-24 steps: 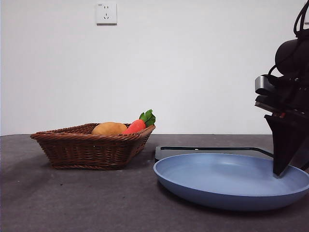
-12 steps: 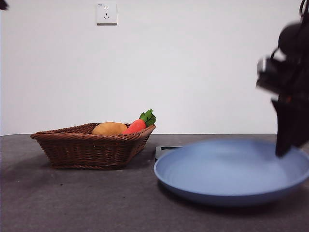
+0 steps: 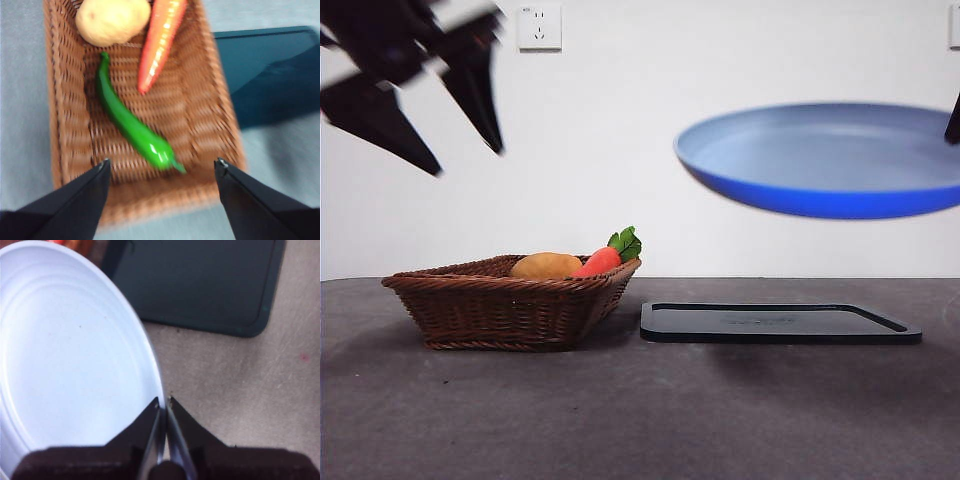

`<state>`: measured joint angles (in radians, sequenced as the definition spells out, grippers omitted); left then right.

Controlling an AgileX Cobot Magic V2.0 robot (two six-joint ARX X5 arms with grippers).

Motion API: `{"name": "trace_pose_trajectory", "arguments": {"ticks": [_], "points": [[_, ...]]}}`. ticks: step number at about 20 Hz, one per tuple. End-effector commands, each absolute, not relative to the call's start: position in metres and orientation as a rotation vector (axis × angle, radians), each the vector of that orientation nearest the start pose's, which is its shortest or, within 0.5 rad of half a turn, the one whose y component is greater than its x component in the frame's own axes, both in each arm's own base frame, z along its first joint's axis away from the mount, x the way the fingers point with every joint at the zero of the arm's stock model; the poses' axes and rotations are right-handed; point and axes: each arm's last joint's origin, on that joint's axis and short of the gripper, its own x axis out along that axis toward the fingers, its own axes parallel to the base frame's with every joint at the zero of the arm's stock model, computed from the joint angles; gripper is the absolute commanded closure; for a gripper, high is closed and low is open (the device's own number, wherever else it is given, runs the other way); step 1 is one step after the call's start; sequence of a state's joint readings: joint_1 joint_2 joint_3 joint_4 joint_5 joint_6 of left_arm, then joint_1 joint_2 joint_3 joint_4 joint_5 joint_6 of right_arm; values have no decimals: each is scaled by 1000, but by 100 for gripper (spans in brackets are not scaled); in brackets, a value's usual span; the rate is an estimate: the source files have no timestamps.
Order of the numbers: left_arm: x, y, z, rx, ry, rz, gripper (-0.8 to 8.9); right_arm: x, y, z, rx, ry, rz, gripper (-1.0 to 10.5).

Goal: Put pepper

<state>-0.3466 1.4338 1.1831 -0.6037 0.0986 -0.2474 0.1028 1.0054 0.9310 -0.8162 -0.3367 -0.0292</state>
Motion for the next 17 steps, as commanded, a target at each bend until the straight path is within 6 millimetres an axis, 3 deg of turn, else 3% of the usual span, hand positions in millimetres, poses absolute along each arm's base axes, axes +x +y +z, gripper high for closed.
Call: {"name": "trace_pose_trajectory", "arguments": {"ticks": [1,6,17], "points": [[311,-119,274,-109,962,-262,452,179,28,306,84,831,423,944],[351,-134,239,-121,1065,-193,452,173,28,309,83,819,424,944],[374,-142,186,-143,1138,-122,452,173,28,309,79,816,428,944]]}}
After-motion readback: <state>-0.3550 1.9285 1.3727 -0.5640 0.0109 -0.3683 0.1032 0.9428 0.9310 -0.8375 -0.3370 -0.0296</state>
